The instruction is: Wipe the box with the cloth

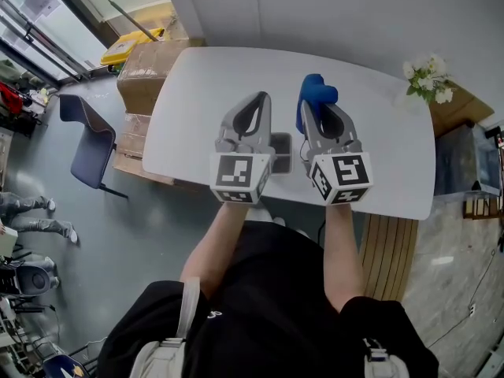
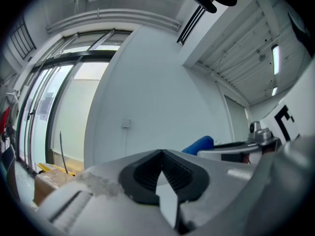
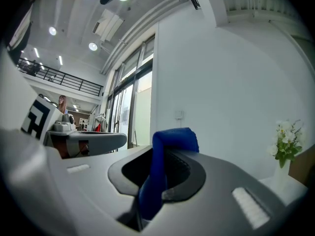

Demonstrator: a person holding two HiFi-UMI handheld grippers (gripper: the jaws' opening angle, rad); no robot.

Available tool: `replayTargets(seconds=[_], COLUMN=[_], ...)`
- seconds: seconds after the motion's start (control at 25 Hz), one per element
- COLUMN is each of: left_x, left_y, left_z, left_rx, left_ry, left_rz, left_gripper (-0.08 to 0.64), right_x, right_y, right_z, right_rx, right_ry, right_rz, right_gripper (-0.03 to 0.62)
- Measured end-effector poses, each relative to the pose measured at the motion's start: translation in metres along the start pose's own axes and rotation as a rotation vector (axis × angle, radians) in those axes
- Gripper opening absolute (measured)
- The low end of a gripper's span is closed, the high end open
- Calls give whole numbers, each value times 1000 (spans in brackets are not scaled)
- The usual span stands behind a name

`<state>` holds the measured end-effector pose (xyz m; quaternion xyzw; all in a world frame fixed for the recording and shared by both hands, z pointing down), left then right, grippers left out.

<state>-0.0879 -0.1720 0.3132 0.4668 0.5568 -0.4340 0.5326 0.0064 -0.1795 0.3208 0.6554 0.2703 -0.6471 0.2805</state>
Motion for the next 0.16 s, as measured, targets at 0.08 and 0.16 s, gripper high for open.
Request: replayTargets(seconds=[0.08, 0.16], left_x=[0, 0], left_y=[0, 1], left_z=[-1, -1], left_rx=[-6, -15], left_ry=[-2, -3], left_rz=[-1, -1], left_gripper=[0, 0], right_x=[1, 1], right_y=[-1, -2], right_z=[-1, -1], right_rx=[-1, -3], right_ry=[1, 2], right_rz=[0, 0], right_gripper=[52, 52])
Point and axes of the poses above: the fingertips, and each gripper's own axes: z forward along the fingers, y to its right, x out of its top, the point moved 1 cm from there along -z, backward along the fingers, and after that the axes turned 8 degrees about x, right-handed, at the moved point
